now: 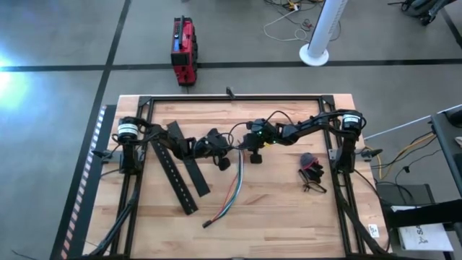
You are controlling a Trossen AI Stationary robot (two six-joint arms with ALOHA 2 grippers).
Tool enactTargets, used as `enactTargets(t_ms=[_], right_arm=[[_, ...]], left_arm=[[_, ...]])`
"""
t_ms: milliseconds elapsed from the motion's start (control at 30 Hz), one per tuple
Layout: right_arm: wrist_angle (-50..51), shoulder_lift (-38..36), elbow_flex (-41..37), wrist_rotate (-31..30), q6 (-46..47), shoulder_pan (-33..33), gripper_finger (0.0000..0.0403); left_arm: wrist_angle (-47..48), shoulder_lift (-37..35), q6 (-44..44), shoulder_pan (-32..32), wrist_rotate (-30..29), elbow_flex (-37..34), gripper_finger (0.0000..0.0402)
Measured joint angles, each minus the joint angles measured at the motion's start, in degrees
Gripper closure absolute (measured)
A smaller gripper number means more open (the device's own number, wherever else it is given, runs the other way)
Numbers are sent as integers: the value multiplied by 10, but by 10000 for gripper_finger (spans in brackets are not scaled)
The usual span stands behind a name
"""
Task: Ziptie cables
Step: Wrap the cable wires with the black zip tie
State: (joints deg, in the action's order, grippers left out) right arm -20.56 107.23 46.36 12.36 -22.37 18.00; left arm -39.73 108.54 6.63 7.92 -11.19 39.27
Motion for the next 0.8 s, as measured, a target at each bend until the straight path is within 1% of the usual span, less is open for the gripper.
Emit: enactTargets(t_ms=[100,167,300,433,600,733,800], right_arm=[[17,-20,-2,-6,-1,-2,393],[33,-41,-3,-10,-3,-2,379],[74,-101,-3,-14,-12,-5,333],[112,-160,-12,-10,-8,-23,286],[118,-210,-38,-7,3,-84,251],[97,-227,-65,-5,32,-156,244],[78,-226,-80,-7,57,-195,245]], left_arm=[[1,0,-2,0,11,3,401],[2,0,-5,-1,15,3,401],[3,0,-5,-5,15,3,401],[5,-4,-5,-10,15,3,399],[6,-32,-2,-20,12,8,367],[8,-77,-1,-36,12,20,329],[30,-107,-4,-49,12,29,310]])
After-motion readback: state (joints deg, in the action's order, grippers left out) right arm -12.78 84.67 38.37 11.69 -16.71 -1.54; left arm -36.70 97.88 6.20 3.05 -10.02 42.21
